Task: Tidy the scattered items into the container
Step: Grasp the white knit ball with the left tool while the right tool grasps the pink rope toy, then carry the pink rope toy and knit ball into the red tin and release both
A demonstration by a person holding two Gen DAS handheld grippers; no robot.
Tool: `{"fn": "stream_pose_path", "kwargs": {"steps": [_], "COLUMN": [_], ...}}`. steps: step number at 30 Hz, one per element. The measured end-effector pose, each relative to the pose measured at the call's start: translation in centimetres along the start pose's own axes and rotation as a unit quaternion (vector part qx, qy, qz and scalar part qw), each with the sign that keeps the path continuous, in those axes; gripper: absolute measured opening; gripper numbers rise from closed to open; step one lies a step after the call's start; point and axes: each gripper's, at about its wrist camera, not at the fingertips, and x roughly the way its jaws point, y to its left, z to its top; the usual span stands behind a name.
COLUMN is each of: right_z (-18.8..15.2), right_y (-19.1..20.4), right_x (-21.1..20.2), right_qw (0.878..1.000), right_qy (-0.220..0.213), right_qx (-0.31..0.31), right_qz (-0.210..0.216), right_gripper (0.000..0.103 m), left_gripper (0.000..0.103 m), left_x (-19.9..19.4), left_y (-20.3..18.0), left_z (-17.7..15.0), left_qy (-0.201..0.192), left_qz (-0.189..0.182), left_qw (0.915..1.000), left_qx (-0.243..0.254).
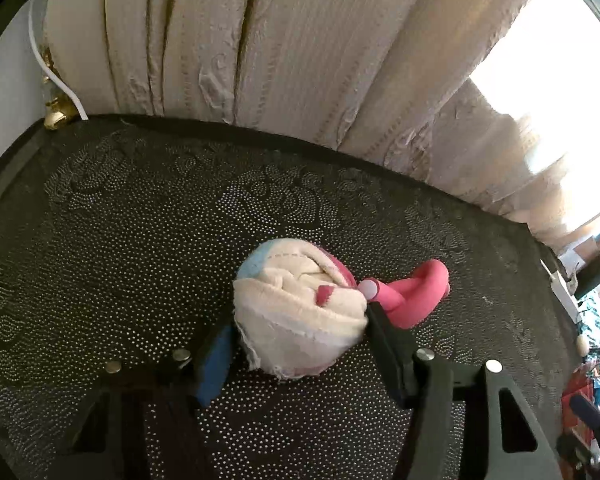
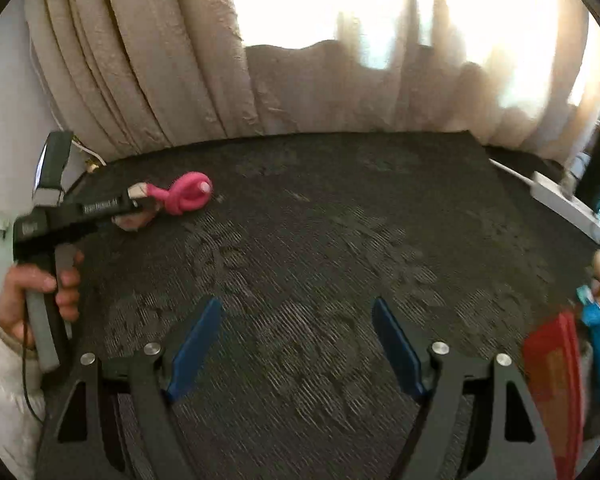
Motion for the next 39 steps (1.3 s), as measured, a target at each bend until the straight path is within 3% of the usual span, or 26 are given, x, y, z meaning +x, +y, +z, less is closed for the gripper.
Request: {"fn": "stream_pose_path", "kwargs": {"steps": [7, 12, 17, 20, 23, 30, 34, 39], "right_z": [4.4, 7.2, 7.5, 7.4, 7.4, 6.2, 5.1, 1.4], "right_y": [2.7, 4.1, 4.7, 5.2, 6.0, 5.4, 2.5, -3.7], "right_x": [4.9, 10.0, 14.1, 14.3, 14.1, 9.9, 3.6, -6.4], "right_qw": [0.996, 0.984, 0.977, 0.982, 0.985, 0.989, 0.993, 0.994], "right_qy": [0.022, 0.069, 0.117, 0.107, 0.099, 0.07, 0.023, -0.051], "right_qx": [0.024, 0.082, 0.12, 0.1, 0.077, 0.06, 0.065, 0.089], "right_qz": [0.083, 0.146, 0.133, 0.115, 0.116, 0.114, 0.095, 0.033], "right_gripper": [0.081, 0.075, 0.064, 0.063, 0.04, 0.032, 0.032, 0.032], "left_gripper": [0.061, 0.061, 0.061, 0.061, 0.061, 0.061, 0.061, 0.061], "left_x": [-2.7, -4.5, -4.9, -4.6, -4.3, -4.5, -4.6, -5.2], "left_y": [0.0, 0.0, 0.6, 0.3, -0.1, -0.5, -1.7, -4.5], "left_z": [0.7, 1.2, 1.7, 1.5, 1.3, 1.4, 0.8, -0.3], "left_qy": [-0.032, -0.055, -0.061, -0.057, -0.051, -0.05, -0.05, -0.053], "left_qz": [0.001, 0.007, 0.008, 0.008, 0.009, 0.012, 0.007, -0.008], "left_qw": [0.9995, 0.9984, 0.998, 0.9982, 0.9986, 0.9987, 0.9985, 0.9967], "left_qx": [-0.003, -0.006, -0.016, -0.016, -0.011, 0.005, 0.022, 0.061]}}
